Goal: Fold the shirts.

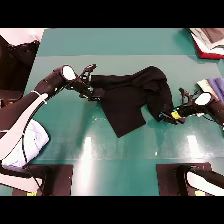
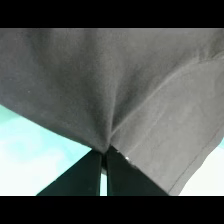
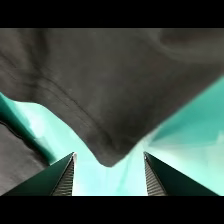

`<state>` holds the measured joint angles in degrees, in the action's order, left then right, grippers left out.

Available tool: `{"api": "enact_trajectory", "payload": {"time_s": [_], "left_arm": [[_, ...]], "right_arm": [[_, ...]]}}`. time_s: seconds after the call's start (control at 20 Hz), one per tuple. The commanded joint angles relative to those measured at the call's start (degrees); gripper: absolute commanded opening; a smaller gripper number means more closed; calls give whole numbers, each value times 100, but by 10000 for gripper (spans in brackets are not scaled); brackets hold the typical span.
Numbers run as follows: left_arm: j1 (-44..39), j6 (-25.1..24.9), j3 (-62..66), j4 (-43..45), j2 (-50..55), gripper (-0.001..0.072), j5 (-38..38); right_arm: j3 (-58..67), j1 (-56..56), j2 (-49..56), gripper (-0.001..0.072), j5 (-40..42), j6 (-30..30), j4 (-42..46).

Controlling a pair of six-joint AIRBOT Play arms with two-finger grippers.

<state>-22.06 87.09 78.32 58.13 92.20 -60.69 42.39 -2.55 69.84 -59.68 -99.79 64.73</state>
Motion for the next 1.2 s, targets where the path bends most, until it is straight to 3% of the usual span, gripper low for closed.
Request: {"api": "enact_trajectory", "payload": {"time_s": [0.0,0.1,0.2,0.25,0.45,0.75,1.15], "left_arm": [[-2,-9,7,0,-2,24,-26],[-2,-11,7,0,-2,24,-35],[-2,-39,7,2,-2,24,-37],[-2,-61,7,39,-20,24,-46],[98,-57,22,713,-619,23,-20],[769,-334,323,791,-2538,24,-42],[804,-501,2651,960,-3775,24,-149]], "right_arm": [[-17,7,210,487,225,0,-79],[-17,7,221,243,343,2,-68],[-17,7,214,48,459,114,-70],[-17,4,190,20,452,216,-68],[192,-232,-468,19,197,588,-66],[1934,-979,-2118,19,-219,750,-74],[4002,-1856,-2992,20,-151,750,-70]]}}
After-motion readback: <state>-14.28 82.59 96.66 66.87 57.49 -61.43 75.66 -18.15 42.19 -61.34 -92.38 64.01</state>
